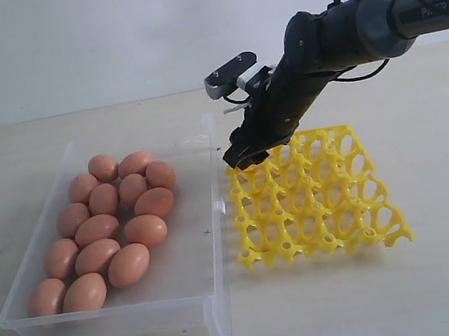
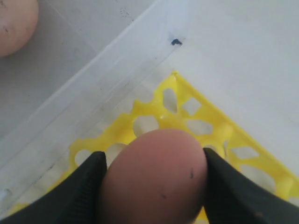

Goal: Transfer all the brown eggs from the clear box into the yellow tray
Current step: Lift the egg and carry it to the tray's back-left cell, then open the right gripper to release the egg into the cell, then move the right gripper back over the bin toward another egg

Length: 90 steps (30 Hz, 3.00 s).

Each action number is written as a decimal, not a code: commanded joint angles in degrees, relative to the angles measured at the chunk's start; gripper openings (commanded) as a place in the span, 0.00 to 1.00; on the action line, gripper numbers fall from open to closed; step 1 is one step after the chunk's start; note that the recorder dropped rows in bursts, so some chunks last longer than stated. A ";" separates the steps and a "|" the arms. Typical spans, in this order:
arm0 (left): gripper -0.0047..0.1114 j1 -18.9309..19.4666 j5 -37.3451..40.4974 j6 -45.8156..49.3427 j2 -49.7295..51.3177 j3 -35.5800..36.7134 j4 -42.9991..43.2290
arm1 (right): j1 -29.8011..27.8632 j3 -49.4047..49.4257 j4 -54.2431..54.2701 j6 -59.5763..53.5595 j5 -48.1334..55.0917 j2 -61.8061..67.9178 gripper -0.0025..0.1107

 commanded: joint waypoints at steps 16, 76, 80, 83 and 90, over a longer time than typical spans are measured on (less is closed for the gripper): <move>0.04 -0.30 -0.35 -0.19 -0.32 -0.23 -0.31 | -0.17 -1.00 -0.63 2.45 0.30 0.33 0.46; 0.04 -0.30 -0.35 -0.18 -0.32 -0.23 -0.31 | 22.53 -3.69 1.98 7.07 14.98 -4.08 0.47; 0.04 -0.30 -0.35 -0.18 -0.32 -0.23 -0.31 | 23.39 -10.20 -1.77 10.36 21.95 0.65 0.49; 0.04 -0.30 -0.35 -0.18 -0.32 -0.23 -0.31 | 23.87 -14.41 -2.77 10.80 23.91 2.73 0.49; 0.04 -0.30 -0.35 -0.18 -0.32 -0.23 -0.31 | 25.51 -22.89 -5.97 11.35 29.14 6.79 0.49</move>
